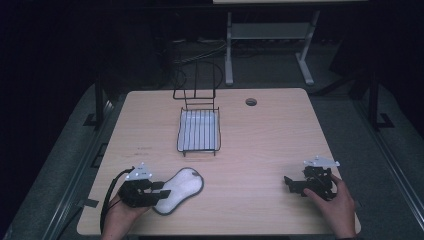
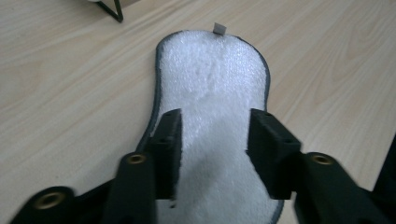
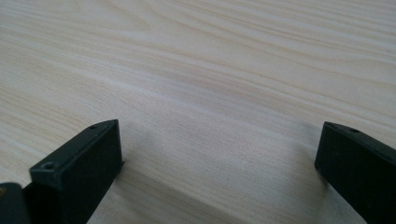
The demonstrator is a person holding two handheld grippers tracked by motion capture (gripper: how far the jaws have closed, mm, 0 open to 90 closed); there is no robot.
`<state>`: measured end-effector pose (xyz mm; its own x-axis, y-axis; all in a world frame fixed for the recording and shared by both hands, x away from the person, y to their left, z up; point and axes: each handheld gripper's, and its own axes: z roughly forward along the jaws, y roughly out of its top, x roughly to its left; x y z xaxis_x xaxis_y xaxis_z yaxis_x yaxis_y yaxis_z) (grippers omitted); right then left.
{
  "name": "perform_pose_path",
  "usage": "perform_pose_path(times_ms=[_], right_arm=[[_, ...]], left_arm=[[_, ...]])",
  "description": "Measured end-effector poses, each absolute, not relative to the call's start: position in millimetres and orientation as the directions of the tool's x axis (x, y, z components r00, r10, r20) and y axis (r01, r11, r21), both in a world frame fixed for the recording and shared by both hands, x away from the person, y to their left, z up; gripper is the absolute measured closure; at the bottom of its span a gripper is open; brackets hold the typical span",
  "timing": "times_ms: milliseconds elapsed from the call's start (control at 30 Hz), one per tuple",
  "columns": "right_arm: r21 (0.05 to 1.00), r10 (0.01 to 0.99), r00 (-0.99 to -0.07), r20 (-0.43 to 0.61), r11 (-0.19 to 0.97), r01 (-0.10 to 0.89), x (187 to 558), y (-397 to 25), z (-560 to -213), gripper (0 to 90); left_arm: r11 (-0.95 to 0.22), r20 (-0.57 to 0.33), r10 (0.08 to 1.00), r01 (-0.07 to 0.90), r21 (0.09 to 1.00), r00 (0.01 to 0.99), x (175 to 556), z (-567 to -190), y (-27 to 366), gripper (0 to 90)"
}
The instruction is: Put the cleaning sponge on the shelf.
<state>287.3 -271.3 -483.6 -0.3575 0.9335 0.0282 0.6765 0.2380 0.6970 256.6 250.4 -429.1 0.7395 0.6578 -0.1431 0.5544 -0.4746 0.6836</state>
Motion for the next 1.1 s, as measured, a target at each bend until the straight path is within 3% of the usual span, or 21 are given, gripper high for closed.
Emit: perform_pose_path(times_ms=[400,1100], right_arm=[[0.697,0.934,-0.357,0.028,0.238,0.676,287.3,-271.3,-483.6,0.2],[0.697,0.933,-0.357,0.028,0.238,0.676,287.3,-271.3,-483.6,0.2]], left_arm=[[-0.522,-0.122,0.638,0.543,0.658,0.76,281.7,-438.3,233.3,13.5],[-0.601,-0.075,0.609,0.521,0.607,0.79,283.4,-455.4,214.0,12.9]])
